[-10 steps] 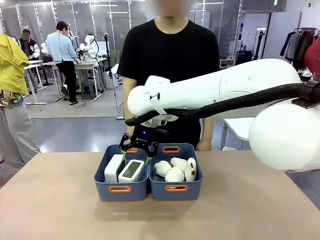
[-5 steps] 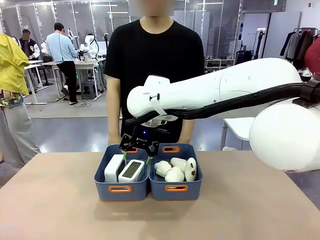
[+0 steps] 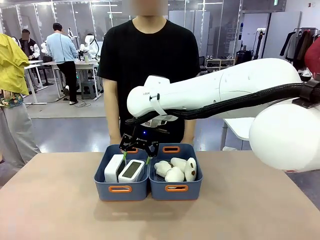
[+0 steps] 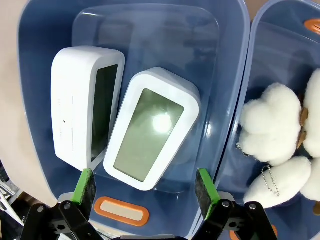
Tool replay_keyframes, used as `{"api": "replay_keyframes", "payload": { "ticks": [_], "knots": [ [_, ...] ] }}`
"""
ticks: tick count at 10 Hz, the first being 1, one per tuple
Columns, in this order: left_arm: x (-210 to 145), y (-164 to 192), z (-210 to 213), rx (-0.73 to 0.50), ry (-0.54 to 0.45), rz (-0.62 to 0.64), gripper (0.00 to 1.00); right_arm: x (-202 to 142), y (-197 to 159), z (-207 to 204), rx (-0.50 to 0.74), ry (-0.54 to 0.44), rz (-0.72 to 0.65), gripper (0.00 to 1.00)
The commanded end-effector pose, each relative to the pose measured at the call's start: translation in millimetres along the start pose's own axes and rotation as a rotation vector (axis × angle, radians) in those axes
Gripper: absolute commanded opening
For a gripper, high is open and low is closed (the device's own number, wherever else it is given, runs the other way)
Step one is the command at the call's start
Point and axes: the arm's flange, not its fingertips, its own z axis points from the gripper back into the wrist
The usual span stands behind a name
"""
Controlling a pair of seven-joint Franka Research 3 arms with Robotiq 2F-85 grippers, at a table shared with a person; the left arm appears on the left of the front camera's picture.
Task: Sort the digital clocks into the basket.
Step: Pick up the Digital clock from the table and place it into the empty Plastic storage basket.
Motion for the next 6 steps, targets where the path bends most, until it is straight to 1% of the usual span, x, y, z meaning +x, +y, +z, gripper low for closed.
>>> {"api": "replay_keyframes", "payload": {
  "ticks": [1,4,5,6],
  "knots": [
    [3,-3,-1,0.011,-0.010,0.009,1.00,1,0,1,0.010,0.004,-0.006,1.00],
    [3,-3,-1,0.011,-0.010,0.009,1.00,0,0,0,0.000,0.000,0.000,1.00],
    [3,-3,-1,0.011,-0.010,0.009,1.00,-22,-8,31,0.045,-0.001,0.001,1.00],
    [3,-3,-1,0.011,-0.010,0.009,1.00,-40,-26,54,0.152,0.049,0.019,1.00]
  ]
}}
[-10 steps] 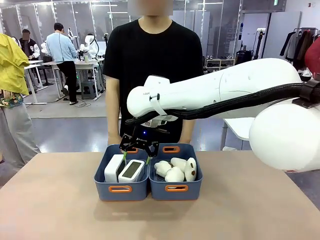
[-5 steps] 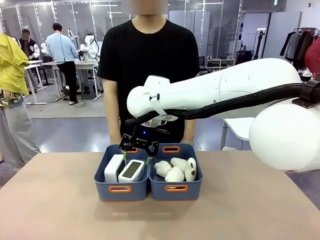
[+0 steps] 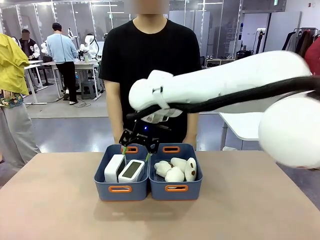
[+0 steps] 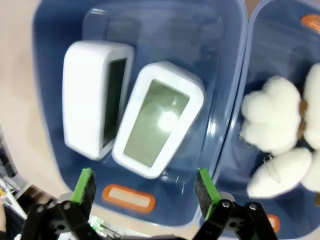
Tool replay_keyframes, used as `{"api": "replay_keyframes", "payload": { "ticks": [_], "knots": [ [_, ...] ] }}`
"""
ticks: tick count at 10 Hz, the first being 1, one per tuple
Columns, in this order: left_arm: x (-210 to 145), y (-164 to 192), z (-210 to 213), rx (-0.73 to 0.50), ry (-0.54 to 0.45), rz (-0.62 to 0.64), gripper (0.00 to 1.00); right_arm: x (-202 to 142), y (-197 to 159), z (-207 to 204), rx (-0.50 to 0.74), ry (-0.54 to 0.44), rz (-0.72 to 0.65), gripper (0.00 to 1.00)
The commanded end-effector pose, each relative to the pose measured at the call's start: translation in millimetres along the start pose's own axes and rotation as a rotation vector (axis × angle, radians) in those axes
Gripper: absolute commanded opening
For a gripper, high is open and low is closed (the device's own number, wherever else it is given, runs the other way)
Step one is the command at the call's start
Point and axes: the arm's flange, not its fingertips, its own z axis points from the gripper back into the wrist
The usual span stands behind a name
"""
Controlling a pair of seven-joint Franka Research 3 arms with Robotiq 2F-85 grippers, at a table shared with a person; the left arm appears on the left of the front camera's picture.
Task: Sort the digital clocks into the basket.
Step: Pick up the Digital clock from the table and place it into the empty Plastic storage basket.
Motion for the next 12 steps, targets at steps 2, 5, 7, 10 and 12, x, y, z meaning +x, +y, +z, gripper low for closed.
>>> {"api": "replay_keyframes", "payload": {
  "ticks": [2,5,7,10,12],
  "knots": [
    [3,-3,-1,0.011,-0.010,0.009,1.00,-61,-65,65,0.280,0.045,0.074,1.00],
    [3,-3,-1,0.011,-0.010,0.009,1.00,-108,-152,121,0.602,0.041,0.128,1.00],
    [3,-3,-1,0.011,-0.010,0.009,1.00,-134,-210,132,0.784,0.037,0.154,1.00],
    [3,-3,-1,0.011,-0.010,0.009,1.00,-192,-313,151,1.004,-0.095,0.132,1.00],
    [3,-3,-1,0.011,-0.010,0.009,1.00,-237,-364,166,1.069,-0.250,0.010,1.00]
  ]
}}
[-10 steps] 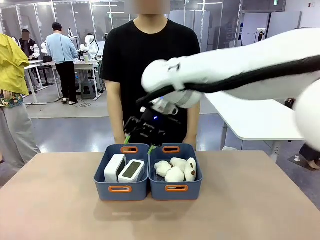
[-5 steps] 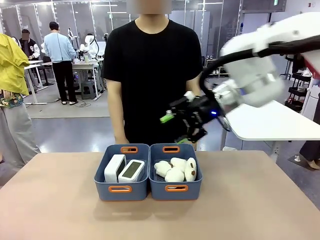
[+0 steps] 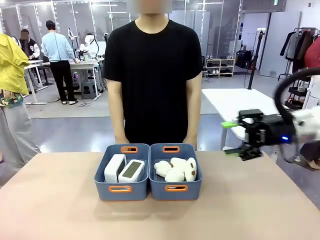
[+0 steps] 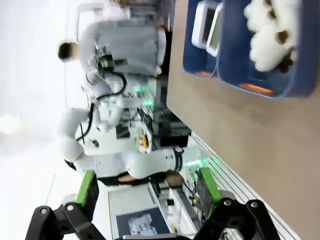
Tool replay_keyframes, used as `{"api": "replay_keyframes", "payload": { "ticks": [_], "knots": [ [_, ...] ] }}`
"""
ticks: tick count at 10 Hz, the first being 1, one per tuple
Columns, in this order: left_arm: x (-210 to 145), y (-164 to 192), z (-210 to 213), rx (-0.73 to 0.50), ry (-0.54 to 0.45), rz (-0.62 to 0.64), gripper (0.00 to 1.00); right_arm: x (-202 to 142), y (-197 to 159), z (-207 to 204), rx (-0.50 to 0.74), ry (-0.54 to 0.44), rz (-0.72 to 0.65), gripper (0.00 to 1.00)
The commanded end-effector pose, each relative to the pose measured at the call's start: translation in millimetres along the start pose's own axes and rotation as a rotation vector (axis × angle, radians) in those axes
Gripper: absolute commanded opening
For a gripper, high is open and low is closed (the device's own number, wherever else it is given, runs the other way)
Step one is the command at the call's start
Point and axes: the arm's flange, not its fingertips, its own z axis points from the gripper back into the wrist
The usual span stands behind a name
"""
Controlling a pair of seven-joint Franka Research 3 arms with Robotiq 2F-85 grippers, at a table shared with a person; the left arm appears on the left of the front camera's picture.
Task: Sort the digital clocks into the basket.
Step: Pick up the Digital clock from the table and place it into the empty Plastic storage basket.
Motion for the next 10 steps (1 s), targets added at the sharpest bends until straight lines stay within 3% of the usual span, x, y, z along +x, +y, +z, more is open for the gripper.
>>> {"api": "replay_keyframes", "payload": {
  "ticks": [1,4,6,7,8,10],
  "knots": [
    [3,-3,-1,0.011,-0.009,0.009,1.00,-44,2,27,0.089,-0.138,0.016,1.00],
    [3,-3,-1,0.011,-0.009,0.009,1.00,-98,-5,83,0.108,-0.281,-0.003,1.00],
    [3,-3,-1,0.011,-0.009,0.009,1.00,-117,1,111,0.099,-0.389,0.034,1.00],
    [3,-3,-1,0.011,-0.009,0.009,1.00,-110,-1,109,0.088,-0.382,0.008,1.00],
    [3,-3,-1,0.011,-0.009,0.009,1.00,-70,7,133,0.097,-0.365,0.034,1.00],
    [3,-3,-1,0.011,-0.009,0.009,1.00,-70,7,133,0.097,-0.365,0.034,1.00]
  ]
}}
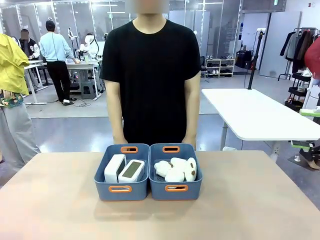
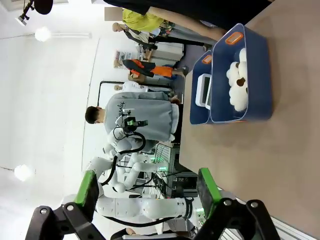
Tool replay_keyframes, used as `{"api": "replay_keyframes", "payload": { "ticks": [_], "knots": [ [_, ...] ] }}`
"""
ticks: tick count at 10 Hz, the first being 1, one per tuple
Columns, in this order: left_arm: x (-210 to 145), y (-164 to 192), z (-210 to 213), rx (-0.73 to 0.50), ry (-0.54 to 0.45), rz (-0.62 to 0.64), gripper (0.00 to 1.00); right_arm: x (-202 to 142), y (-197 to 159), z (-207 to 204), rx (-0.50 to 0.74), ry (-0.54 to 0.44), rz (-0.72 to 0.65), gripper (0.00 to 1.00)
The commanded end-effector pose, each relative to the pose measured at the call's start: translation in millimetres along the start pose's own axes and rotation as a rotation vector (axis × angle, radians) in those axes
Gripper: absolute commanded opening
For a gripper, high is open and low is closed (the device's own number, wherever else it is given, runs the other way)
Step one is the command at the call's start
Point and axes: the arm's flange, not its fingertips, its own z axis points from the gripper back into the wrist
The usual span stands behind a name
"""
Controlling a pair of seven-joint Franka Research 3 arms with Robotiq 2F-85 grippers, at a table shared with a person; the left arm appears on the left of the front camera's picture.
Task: Sort the digital clocks into the basket.
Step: Pick up the Digital clock from the table and place it into the empty Plastic storage basket.
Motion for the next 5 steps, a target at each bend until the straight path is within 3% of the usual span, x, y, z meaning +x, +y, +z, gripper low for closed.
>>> {"api": "replay_keyframes", "payload": {
  "ticks": [1,5],
  "knots": [
    [2.8,-2.8,-1.2,0.011,-0.010,0.009,1.00,0.8,-0.3,-5.1,0.009,0.014,-0.001,1.00],
    [2.8,-2.8,-1.2,0.011,-0.010,0.009,1.00,0.8,-0.3,-5.1,0.009,0.014,-0.001,1.00]
  ]
}}
